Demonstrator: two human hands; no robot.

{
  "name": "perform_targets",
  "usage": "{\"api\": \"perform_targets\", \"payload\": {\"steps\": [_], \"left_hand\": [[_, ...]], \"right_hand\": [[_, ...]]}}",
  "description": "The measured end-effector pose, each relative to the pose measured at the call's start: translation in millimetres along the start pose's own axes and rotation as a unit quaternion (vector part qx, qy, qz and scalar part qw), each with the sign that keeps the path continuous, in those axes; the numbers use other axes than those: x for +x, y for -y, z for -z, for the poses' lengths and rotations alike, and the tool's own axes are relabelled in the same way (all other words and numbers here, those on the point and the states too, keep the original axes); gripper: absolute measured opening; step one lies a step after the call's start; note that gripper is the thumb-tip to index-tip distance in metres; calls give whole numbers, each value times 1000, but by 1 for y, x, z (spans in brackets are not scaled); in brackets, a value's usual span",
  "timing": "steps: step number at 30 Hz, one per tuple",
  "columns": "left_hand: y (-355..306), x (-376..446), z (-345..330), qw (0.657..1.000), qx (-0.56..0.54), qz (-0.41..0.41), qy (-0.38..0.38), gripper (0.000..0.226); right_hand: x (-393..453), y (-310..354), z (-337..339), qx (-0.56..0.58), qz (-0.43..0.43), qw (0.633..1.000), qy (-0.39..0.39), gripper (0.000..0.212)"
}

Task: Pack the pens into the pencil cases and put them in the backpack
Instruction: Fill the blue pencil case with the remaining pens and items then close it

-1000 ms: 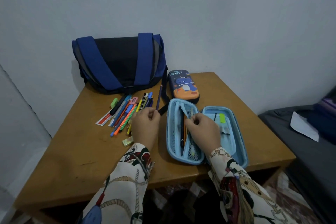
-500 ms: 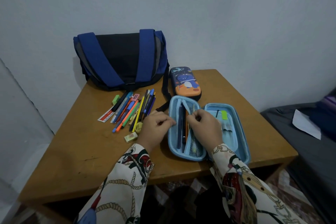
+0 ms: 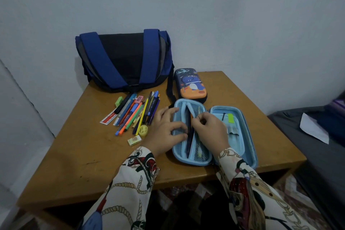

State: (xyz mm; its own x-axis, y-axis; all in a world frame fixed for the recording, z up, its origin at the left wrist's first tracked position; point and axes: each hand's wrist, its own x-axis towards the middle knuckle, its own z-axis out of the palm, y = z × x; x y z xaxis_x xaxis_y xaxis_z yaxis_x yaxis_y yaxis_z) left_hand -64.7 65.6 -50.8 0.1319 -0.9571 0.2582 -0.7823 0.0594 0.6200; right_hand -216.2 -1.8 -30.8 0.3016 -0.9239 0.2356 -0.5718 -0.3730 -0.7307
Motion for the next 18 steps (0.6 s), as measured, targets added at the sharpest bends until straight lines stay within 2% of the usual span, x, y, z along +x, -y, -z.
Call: {"api": "perform_targets", "payload": {"steps": [4, 6, 7, 9, 10, 13, 18], "left_hand": [[-1, 1, 0, 999, -25, 0, -34, 17], [-3, 3, 1, 990, -66, 20, -123, 17], [-2, 3, 1, 981, -53, 38, -183, 14], [1, 4, 3, 952, 52, 104, -284, 7], [3, 4, 4, 933, 108, 144, -313, 12], [7, 5, 6, 900, 217, 227, -303, 22], [6, 8, 5, 889, 294, 272, -221, 24]], "right_hand": [[0, 0, -1, 0, -1, 1000, -1, 20], [0, 0, -1, -3, -1, 1000, 0, 21], [1, 0, -1, -6, 0, 1000, 1, 21], [1, -1, -1, -9, 0, 1000, 4, 21], [0, -1, -1, -10, -1, 1000, 6, 21], [0, -1, 0, -11, -2, 1000, 9, 21], [-1, 0, 0, -10, -5, 1000, 12, 20]]}}
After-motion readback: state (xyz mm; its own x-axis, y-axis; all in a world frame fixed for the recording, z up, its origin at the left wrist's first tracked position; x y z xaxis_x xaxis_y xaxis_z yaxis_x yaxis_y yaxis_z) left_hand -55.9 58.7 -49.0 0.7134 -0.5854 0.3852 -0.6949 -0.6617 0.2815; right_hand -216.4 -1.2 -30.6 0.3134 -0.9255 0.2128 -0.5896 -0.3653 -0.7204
